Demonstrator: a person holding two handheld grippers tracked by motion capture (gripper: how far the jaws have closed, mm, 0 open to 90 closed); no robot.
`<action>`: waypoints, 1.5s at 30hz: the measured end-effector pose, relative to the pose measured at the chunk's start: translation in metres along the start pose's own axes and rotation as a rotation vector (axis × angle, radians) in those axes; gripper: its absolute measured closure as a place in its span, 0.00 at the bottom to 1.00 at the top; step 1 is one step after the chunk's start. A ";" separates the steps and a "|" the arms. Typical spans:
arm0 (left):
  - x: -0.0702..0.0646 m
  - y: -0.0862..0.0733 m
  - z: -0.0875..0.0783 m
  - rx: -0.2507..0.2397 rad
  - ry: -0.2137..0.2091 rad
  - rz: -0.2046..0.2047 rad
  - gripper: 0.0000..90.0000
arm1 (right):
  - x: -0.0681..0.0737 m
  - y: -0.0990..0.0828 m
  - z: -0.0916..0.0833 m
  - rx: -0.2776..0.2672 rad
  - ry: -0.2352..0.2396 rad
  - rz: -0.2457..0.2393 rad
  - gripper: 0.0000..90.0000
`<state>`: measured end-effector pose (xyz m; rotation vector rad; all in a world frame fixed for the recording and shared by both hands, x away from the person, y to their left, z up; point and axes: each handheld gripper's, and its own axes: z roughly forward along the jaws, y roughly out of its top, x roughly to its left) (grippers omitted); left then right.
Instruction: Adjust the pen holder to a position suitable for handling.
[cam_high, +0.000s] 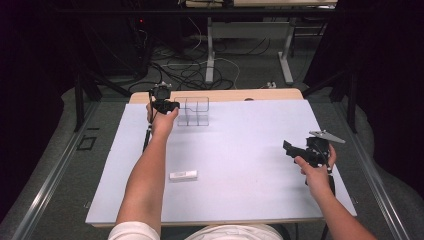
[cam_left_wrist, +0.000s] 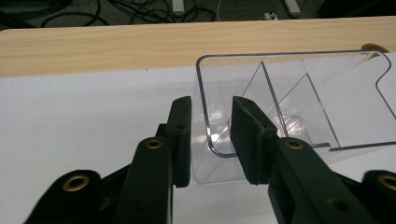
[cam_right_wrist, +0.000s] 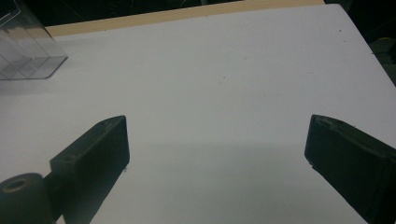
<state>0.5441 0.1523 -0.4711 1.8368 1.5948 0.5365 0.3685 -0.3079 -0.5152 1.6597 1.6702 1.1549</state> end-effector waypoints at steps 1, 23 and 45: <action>0.000 0.000 0.000 -0.006 0.008 -0.001 0.80 | 0.000 0.000 0.000 0.000 0.000 0.000 0.07; -0.004 -0.002 -0.010 0.032 0.037 -0.111 0.99 | 0.000 -0.001 0.002 0.010 0.002 -0.007 0.07; -0.016 -0.033 -0.058 0.040 -0.025 -0.105 0.99 | 0.002 -0.002 0.002 0.021 -0.003 -0.019 0.07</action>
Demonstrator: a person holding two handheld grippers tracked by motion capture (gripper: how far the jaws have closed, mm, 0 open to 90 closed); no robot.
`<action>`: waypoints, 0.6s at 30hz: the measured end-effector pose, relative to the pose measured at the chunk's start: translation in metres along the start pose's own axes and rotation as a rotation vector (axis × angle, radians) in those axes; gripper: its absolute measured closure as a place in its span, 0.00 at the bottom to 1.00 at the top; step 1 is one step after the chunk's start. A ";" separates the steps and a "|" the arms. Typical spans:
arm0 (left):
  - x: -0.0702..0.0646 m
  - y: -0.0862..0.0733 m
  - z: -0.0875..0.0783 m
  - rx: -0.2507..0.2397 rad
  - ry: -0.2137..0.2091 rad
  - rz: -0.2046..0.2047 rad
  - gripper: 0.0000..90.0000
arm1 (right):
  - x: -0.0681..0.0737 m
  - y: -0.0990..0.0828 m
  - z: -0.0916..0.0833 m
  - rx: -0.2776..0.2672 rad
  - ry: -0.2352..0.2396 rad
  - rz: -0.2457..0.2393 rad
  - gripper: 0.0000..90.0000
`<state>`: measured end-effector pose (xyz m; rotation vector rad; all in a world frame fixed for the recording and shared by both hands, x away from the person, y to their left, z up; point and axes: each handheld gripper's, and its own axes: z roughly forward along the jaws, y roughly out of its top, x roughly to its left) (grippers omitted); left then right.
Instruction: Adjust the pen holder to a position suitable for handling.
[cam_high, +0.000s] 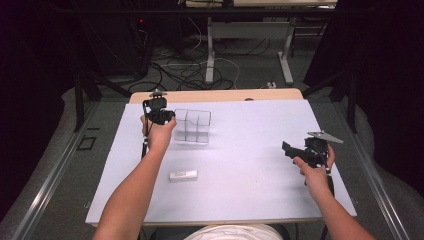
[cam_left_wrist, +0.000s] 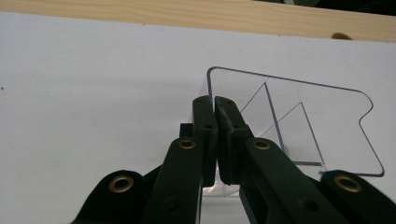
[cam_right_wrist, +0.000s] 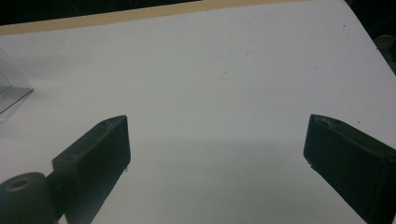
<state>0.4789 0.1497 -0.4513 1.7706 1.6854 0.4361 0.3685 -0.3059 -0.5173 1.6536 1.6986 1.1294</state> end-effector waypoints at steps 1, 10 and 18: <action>-0.002 -0.003 -0.002 -0.007 -0.005 -0.001 0.99 | 0.000 0.000 0.000 0.000 0.000 0.000 0.07; -0.009 -0.032 -0.019 -0.002 -0.015 0.019 0.99 | 0.002 0.000 0.000 -0.006 0.001 0.007 0.08; 0.004 -0.046 -0.022 0.020 -0.064 -0.033 0.98 | 0.002 -0.001 0.001 -0.003 0.001 0.002 0.08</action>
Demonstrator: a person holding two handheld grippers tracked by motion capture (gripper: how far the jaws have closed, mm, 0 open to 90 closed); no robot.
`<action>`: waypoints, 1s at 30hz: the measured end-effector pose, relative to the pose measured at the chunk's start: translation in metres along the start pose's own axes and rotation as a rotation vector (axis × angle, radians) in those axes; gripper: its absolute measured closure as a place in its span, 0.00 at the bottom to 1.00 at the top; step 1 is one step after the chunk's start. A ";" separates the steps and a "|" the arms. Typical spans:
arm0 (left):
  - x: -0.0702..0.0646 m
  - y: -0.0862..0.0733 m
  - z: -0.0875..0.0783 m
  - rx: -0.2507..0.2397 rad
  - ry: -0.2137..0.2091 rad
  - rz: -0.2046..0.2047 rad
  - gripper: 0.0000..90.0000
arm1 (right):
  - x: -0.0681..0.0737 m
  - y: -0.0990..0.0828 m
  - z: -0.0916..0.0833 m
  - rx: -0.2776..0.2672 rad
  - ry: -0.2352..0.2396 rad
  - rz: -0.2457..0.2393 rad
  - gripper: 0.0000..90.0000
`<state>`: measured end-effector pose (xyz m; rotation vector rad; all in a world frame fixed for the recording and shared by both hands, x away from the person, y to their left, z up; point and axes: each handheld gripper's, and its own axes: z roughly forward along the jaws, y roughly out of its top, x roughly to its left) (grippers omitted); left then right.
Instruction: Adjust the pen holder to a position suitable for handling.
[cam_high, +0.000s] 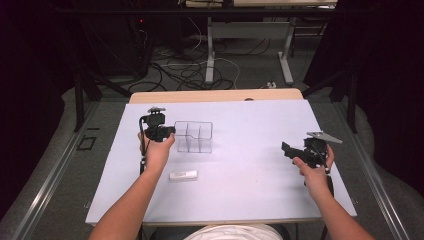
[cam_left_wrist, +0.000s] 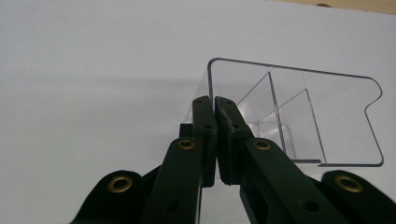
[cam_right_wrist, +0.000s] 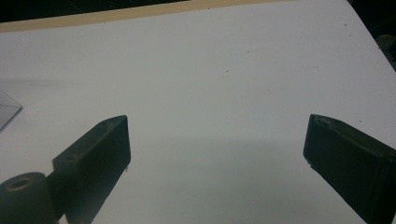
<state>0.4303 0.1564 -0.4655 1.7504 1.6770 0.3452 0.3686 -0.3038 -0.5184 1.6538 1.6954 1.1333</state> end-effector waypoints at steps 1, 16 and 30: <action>0.001 -0.001 -0.001 0.000 -0.004 -0.005 0.98 | -0.001 0.000 0.000 -0.001 -0.001 -0.002 0.08; 0.011 -0.005 -0.006 -0.025 -0.111 -0.048 0.90 | 0.001 -0.001 0.001 0.002 -0.008 0.000 0.08; 0.016 -0.004 -0.012 -0.090 -0.097 0.020 0.87 | 0.003 0.000 -0.001 0.003 0.007 -0.010 0.08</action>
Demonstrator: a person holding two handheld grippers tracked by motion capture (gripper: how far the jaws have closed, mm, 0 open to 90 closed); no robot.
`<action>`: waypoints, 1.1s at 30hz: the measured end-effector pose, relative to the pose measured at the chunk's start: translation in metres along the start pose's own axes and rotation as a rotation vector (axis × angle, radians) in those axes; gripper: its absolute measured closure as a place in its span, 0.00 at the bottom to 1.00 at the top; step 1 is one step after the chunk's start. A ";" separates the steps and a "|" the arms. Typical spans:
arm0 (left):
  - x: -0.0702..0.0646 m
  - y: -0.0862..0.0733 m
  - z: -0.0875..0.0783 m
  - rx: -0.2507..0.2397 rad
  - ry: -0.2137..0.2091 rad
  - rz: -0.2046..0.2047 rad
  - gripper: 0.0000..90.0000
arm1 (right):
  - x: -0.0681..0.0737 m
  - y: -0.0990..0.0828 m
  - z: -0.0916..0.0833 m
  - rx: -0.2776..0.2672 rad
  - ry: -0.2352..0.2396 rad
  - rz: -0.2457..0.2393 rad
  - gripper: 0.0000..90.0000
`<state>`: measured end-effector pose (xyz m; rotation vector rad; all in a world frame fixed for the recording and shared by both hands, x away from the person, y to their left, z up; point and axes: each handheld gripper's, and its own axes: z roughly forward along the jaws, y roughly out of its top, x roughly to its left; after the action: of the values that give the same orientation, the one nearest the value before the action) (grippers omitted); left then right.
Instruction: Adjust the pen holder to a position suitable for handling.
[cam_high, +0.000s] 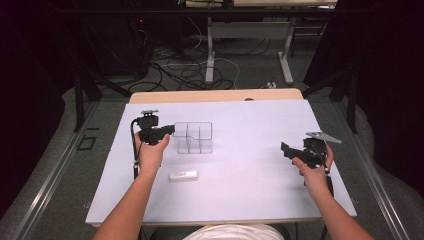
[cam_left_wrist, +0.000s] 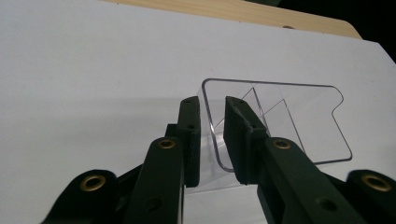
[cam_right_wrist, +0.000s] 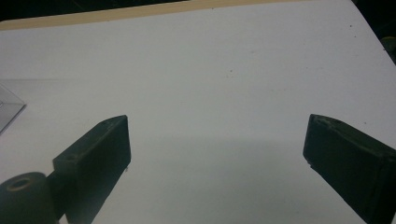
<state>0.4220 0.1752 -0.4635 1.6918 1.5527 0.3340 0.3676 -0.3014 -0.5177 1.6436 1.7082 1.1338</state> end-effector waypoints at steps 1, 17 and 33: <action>0.000 0.000 0.000 -0.014 0.005 -0.003 0.89 | 0.000 0.000 0.000 -0.003 0.004 -0.007 0.08; -0.004 -0.006 0.011 0.023 0.066 0.050 1.00 | 0.000 -0.002 -0.002 -0.003 -0.002 -0.019 0.08; -0.033 -0.011 0.030 0.034 0.056 0.107 1.00 | 0.001 -0.002 -0.003 0.000 -0.001 -0.016 0.08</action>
<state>0.4269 0.1332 -0.4803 1.8097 1.5190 0.4148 0.3637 -0.3012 -0.5179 1.6276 1.7180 1.1249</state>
